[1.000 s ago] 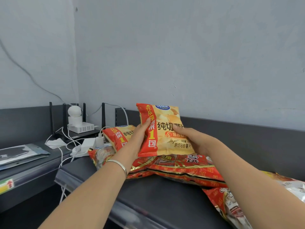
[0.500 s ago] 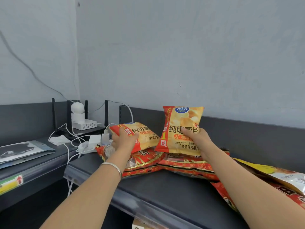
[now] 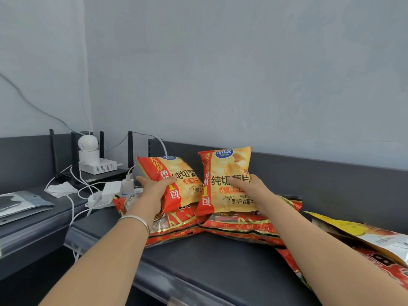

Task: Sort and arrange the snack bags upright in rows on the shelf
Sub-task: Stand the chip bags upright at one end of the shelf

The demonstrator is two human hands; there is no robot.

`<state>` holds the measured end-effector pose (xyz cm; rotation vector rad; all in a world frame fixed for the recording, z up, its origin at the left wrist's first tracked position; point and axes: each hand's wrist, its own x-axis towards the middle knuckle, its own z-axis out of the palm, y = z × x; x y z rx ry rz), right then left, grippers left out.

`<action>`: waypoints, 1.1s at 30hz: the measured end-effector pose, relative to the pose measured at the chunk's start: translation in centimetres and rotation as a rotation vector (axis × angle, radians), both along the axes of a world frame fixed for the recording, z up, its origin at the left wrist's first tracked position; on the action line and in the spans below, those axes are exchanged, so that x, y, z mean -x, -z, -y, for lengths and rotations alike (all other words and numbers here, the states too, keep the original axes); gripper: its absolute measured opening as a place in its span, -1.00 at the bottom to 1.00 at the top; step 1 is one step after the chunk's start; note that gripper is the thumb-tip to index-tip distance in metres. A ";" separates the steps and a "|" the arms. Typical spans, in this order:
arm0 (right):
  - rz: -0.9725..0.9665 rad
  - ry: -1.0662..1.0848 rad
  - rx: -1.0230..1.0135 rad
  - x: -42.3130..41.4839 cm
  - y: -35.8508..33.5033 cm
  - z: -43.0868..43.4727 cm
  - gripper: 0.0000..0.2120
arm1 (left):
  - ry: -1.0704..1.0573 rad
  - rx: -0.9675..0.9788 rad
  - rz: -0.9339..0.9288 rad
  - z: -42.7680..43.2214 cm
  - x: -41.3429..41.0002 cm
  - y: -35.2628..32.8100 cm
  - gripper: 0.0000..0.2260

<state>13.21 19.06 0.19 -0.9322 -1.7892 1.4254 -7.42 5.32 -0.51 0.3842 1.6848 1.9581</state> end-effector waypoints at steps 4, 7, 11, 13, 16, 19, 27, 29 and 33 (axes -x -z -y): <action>-0.002 0.068 -0.079 -0.7 -1.0 1.4 -0.36 | -0.012 -0.054 -0.094 0.8 -1.9 0.2 0.01; -0.013 0.127 -0.128 -2.3 -1.8 2.5 -0.36 | -0.005 -0.056 -0.192 1.0 -4.1 -0.2 0.00; -0.034 0.298 -0.185 -5.8 -2.5 3.8 -0.39 | -0.013 -0.095 -0.354 0.4 -7.6 -0.9 -0.11; -0.052 0.386 -0.207 -8.3 -2.9 4.3 -0.40 | 0.018 -0.150 -0.387 0.0 -9.9 -1.1 -0.21; -0.079 0.482 -0.235 -12.9 -3.5 5.2 -0.39 | 0.087 -0.200 -0.402 -0.7 -14.2 -1.6 -0.26; -0.098 0.584 -0.259 -18.6 -4.3 5.9 -0.38 | 0.175 -0.243 -0.409 -1.9 -19.4 -2.5 -0.26; -0.096 0.800 -0.278 -36.8 -4.7 7.9 -0.40 | 0.419 -0.321 -0.495 -4.7 -36.7 -4.4 -0.24; -0.110 0.822 -0.275 -41.9 -4.7 8.5 -0.41 | 0.441 -0.315 -0.560 -5.0 -41.5 -4.6 -0.24; -0.130 0.843 -0.284 -51.4 -4.5 9.8 -0.42 | 0.466 -0.353 -0.614 -5.2 -51.1 -5.1 -0.24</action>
